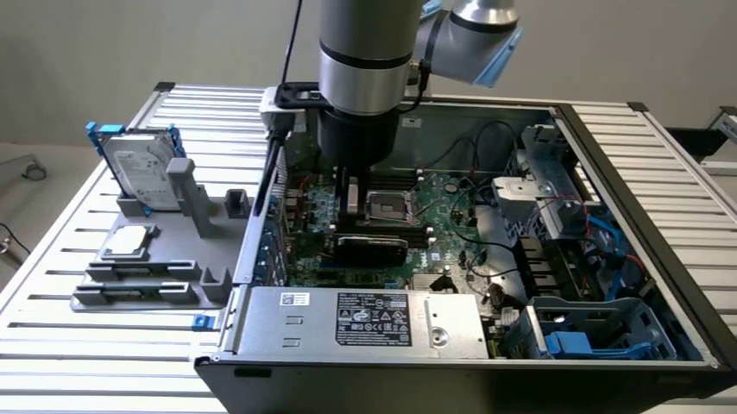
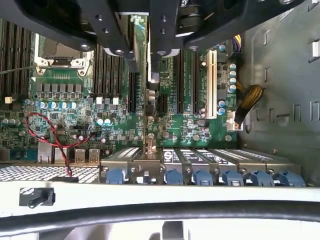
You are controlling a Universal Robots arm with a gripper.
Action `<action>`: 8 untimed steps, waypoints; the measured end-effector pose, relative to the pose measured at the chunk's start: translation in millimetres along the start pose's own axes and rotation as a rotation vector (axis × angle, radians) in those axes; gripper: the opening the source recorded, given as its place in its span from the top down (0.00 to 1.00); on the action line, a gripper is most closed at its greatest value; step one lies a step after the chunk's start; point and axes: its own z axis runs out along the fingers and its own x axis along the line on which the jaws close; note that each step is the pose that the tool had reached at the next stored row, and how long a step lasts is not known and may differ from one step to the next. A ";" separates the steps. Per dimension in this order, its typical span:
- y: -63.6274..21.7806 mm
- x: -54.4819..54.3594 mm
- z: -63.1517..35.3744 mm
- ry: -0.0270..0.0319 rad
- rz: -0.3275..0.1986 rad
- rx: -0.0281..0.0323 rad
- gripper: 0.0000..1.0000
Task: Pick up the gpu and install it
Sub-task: 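Press down on the gpu until it lock into place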
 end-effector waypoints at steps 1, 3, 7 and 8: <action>0.0 -0.2 0.5 -0.0001 0.000 -0.0001 0.86; -0.1 -0.6 2.5 -0.0001 0.000 -0.0001 0.86; -0.5 -1.7 9.3 -0.0010 0.000 -0.0001 0.89; -0.6 -2.1 11.2 -0.0012 0.000 -0.0001 0.89</action>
